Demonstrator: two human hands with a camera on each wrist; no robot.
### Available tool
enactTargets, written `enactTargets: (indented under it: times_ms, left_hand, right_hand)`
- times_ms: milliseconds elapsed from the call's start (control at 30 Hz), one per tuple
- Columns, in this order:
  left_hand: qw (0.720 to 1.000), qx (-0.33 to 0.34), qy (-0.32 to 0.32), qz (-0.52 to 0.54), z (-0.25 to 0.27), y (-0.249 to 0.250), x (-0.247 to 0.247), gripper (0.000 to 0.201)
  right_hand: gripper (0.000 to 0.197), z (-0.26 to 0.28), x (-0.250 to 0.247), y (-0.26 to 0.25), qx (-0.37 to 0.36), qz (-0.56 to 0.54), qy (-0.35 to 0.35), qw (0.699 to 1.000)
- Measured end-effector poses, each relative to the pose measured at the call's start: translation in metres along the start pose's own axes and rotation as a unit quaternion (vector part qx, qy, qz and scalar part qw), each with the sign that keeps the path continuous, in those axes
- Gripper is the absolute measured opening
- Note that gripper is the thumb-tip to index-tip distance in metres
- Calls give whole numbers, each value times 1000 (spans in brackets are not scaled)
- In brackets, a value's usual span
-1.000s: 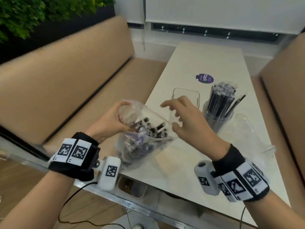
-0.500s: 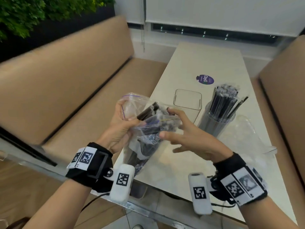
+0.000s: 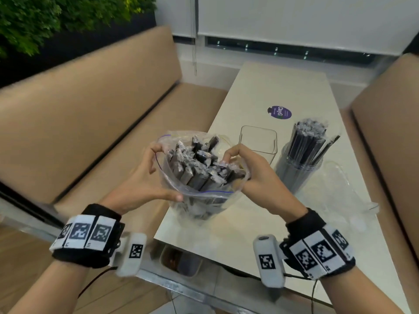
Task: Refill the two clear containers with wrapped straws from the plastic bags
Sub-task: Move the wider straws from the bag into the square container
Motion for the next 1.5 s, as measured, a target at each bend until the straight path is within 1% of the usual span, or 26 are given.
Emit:
enactTargets:
  times_ms: [33, 100, 167, 233, 300, 433, 467, 500, 533, 567, 600, 667, 700, 767, 800, 833, 967, 1033, 1100, 1167, 1200, 1267, 1300, 1367, 1433, 1500]
  left_hand:
    - [998, -1, -21, 54, 2, -1, 0, 97]
    - [989, -25, -24, 140, 3, -10, -3, 73]
    - [980, -35, 19, 195, 4, -17, -6, 49]
    - [964, -65, 89, 240, 3, -27, -8, 43]
    - [959, -109, 145, 219, 1, -37, -7, 42]
    - [957, -188, 205, 87, 0, -42, 2, 26]
    - [963, -183, 192, 54, 0, -40, 4, 27]
    - [975, -162, 154, 15, 0, -36, 8, 36]
    - [986, -135, 99, -5, -1, -32, 11, 46]
    - [992, -119, 39, 14, 0, -28, 14, 55]
    - [990, -121, -22, 64, 2, -24, 17, 64]
    - [968, -142, -136, 157, 8, -19, 23, 84]
    - [963, -141, -184, 140, 11, -18, 26, 98]
    - [962, -124, -245, 10, 16, -21, 37, 123]
    - [960, -117, -249, -52, 17, -21, 43, 130]
    - [961, -114, -241, -76, 17, -22, 51, 133]
    - [980, -102, -170, 9, 12, -19, 79, 127]
    - [990, -90, -105, 9, 10, -24, 80, 112]
    - [995, -90, -42, 8, 8, -29, 77, 85]
    - [994, -102, 22, 19, 9, -34, 71, 64]
    - [993, -103, 51, 21, 10, -34, 68, 54]
    - [992, -90, 89, 23, 9, -31, 65, 40]
    - [992, -84, 91, 23, 9, -31, 67, 37]
    - [992, -87, 85, 30, 7, -36, 72, 40]
    - [991, -98, 85, 35, 6, -42, 75, 53]
    - [991, -98, 77, 40, 6, -48, 75, 70]
  right_hand:
    - [51, -1, -1, 3, 14, -17, -6, 1000]
    - [54, -3, -3, 9, 39, -39, -9, 998]
    - [57, -3, -4, 16, 49, -42, 0, 998]
    - [61, -3, -2, 20, 48, -37, 11, 998]
    - [62, -2, 2, 21, 50, -28, 11, 998]
    - [63, -4, 6, 24, 60, -46, 19, 997]
    - [64, -6, 5, 27, 70, -59, 27, 995]
    - [65, -7, 4, 28, 80, -71, 36, 994]
    - [66, -9, 2, 32, 94, -88, 54, 990]
    - [67, -9, 0, 35, 108, -113, 75, 985]
    - [66, -9, -2, 40, 126, -141, 105, 976]
    - [57, -9, -6, 47, 152, -184, 164, 957]
    - [50, -7, -8, 48, 157, -202, 187, 949]
    - [42, -4, -5, 48, 172, -249, 210, 930]
    - [40, -3, 0, 50, 177, -273, 214, 921]
    - [38, -3, 6, 50, 179, -301, 212, 912]
    - [29, -5, 24, 53, 213, -381, 210, 875]
    - [32, -8, 21, 50, 214, -391, 219, 868]
    - [40, -10, 12, 50, 212, -361, 230, 879]
    - [54, -7, -2, 57, 206, -301, 230, 902]
    - [60, -4, -8, 60, 199, -252, 221, 921]
    - [69, 4, -10, 65, 148, -77, 171, 971]
    - [73, 9, -5, 65, 111, 34, 123, 986]
    - [80, 17, 8, 74, 53, 205, 40, 977]
    - [91, 17, 9, 76, 56, 247, -8, 967]
    - [90, 13, 2, 66, 43, 250, -17, 967]
Point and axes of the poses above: each hand's wrist, its own z-axis away from the middle knuckle, its own x-axis out of the palm, y = z × x, the point moved 5 cm from there along -z, towards the middle knuckle, and after that the axes turned 10 degrees about y, right-handed, at the moved point
